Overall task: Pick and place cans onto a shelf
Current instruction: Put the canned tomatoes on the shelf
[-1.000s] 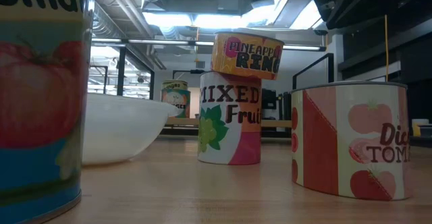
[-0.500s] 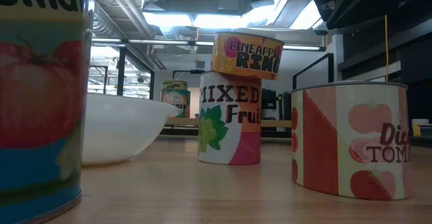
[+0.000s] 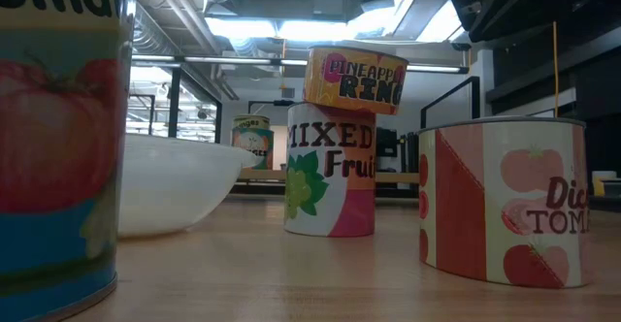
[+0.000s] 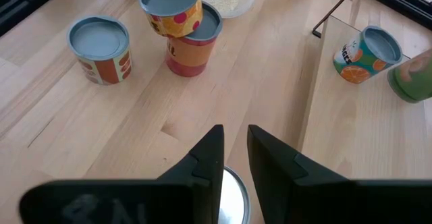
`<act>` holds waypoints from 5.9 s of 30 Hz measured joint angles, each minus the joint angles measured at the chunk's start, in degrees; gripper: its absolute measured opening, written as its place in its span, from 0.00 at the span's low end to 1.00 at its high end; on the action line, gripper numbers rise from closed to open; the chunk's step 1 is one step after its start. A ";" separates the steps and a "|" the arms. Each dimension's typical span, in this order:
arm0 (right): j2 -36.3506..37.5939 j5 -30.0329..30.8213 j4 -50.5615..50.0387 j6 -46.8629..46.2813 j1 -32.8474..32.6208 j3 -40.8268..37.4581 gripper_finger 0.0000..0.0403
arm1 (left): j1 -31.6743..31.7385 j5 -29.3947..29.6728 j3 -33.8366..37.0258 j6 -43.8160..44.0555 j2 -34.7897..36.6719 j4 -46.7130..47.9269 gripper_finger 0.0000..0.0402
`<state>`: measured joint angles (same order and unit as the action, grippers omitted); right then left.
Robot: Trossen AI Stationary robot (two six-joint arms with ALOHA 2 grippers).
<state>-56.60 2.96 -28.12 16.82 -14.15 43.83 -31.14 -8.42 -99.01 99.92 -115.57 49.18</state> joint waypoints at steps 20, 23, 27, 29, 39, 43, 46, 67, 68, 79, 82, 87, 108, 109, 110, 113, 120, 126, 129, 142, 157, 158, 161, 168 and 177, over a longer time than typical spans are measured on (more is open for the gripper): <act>0.00 -0.02 -0.02 -0.02 -0.02 0.00 0.18 | 0.00 0.03 0.05 0.07 -1.31 1.28 0.24; 0.00 -0.02 0.00 -0.02 -0.02 0.00 0.18 | 0.00 -0.18 0.05 0.09 -1.31 1.78 0.23; 0.00 -0.02 0.00 -0.02 -0.02 0.00 0.18 | -0.01 -0.04 0.05 0.11 -1.33 2.03 0.19; 0.00 -0.02 0.00 -0.02 0.00 0.00 0.18 | -0.02 0.00 0.05 0.13 -1.33 2.41 0.16; 0.00 -0.02 0.00 -0.02 0.00 0.00 0.18 | -0.04 0.13 0.05 0.02 -1.37 2.94 0.01; 0.00 -0.01 0.00 -0.02 0.00 0.00 0.18 | -0.04 0.13 0.05 -0.15 -1.37 3.03 0.01; 0.00 -0.02 0.00 -0.04 0.00 0.00 0.18 | -0.11 0.15 0.05 -1.07 -1.37 3.03 0.01; -0.02 -0.02 0.02 -0.04 -0.02 0.02 0.18 | -0.05 1.64 -11.59 -14.27 -1.55 8.41 0.00; -0.02 -0.02 0.02 -0.06 -0.02 0.02 0.18 | 0.03 1.61 -12.13 -14.87 -1.55 9.52 0.00; -0.02 -0.02 0.00 -0.06 -0.02 0.02 0.18 | 2.68 4.27 -17.68 -20.44 -1.53 23.97 0.00; -0.02 -0.02 0.00 -0.06 -0.02 0.02 0.18 | 4.04 4.51 -18.40 -22.64 -1.49 26.99 0.00; -0.02 -0.02 0.00 -0.08 -0.02 0.02 0.18 | 6.42 4.45 -18.40 -28.03 -1.48 28.72 0.00; -0.02 -0.02 0.02 -0.23 -0.01 0.02 0.18 | 14.09 4.38 -18.49 -41.96 0.57 38.60 0.00; -0.02 -0.02 0.01 -0.24 -0.02 0.02 0.18 | 14.63 4.43 -18.49 -43.05 0.59 38.62 0.00; -0.02 -0.02 0.01 -0.24 -0.01 0.02 0.18 | 15.27 4.43 -18.49 -44.17 0.62 38.72 0.00; -0.02 -0.02 0.02 -0.24 0.00 0.02 0.18 | 17.58 4.41 -18.46 -48.48 0.62 39.01 0.00; -0.02 -0.02 0.02 -0.24 -0.02 0.02 0.18 | 24.12 4.18 -18.46 -59.29 0.62 38.94 0.00; -0.02 -0.02 0.04 -0.24 0.00 0.02 0.18 | 29.16 4.15 -18.44 -68.09 0.62 38.55 0.00; -0.02 -0.02 0.04 -0.24 0.00 0.02 0.18 | 31.28 4.11 -18.44 -71.86 0.62 37.61 0.00; -0.02 -0.02 0.96 -0.24 0.00 0.02 0.18 | 37.66 4.04 -18.42 -86.17 0.62 31.87 0.00; -0.02 0.00 1.01 -0.24 0.00 0.02 0.18 | 45.89 6.05 -18.42 -100.51 0.59 28.24 0.00; -0.02 0.00 1.01 -0.24 0.00 0.02 0.18 | 46.47 6.41 -18.42 -101.70 0.59 28.11 0.00; -0.02 0.00 1.03 -0.24 0.00 0.02 0.18 | 48.22 7.29 -18.42 -104.39 0.57 27.69 0.00; -0.02 -0.01 1.03 -0.24 0.00 0.02 0.18 | 51.48 9.17 -18.42 -108.92 0.57 27.64 0.00; -0.02 0.00 1.20 -0.25 0.00 0.02 0.18 | 53.02 9.33 -18.40 -112.56 0.55 25.41 0.00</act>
<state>-56.62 2.96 -26.92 16.57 -14.15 43.86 21.89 0.91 -117.40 -12.64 -115.02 74.59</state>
